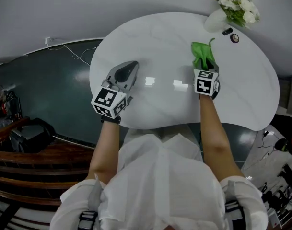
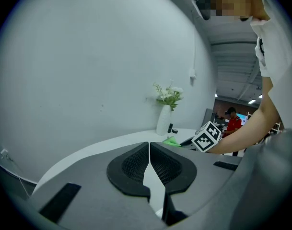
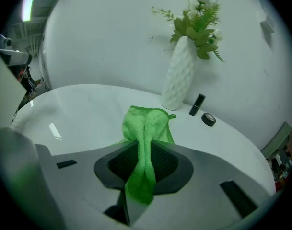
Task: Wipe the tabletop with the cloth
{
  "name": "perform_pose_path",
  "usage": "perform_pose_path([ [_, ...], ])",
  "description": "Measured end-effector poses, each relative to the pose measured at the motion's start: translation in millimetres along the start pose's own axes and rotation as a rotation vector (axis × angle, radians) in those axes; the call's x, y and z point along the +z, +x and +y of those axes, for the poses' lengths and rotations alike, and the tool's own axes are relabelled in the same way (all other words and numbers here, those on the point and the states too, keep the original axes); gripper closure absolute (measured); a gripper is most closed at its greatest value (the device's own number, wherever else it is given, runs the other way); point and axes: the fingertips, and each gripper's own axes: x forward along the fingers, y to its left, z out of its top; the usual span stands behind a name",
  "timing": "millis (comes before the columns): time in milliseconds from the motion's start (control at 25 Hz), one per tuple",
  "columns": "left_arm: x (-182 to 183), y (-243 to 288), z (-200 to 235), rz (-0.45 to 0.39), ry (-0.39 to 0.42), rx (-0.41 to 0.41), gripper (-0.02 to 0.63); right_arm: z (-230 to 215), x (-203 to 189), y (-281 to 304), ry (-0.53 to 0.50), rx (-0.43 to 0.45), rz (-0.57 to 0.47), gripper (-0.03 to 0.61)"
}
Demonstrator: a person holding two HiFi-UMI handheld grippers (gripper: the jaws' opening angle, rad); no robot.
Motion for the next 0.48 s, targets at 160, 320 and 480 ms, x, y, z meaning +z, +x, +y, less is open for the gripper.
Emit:
perform_pose_path([
  [160,-3,-11,18,-0.007,-0.014,0.029,0.592,44,28,15,-0.015,0.044,-0.013,0.509],
  [320,-6,-20,37,-0.011,-0.029,0.062,0.592,87,55,28,-0.055,0.103,-0.028,0.509],
  [480,-9,-28,52,-0.008,-0.046,0.085,0.592,130,77,33,-0.104,0.164,-0.047,0.509],
])
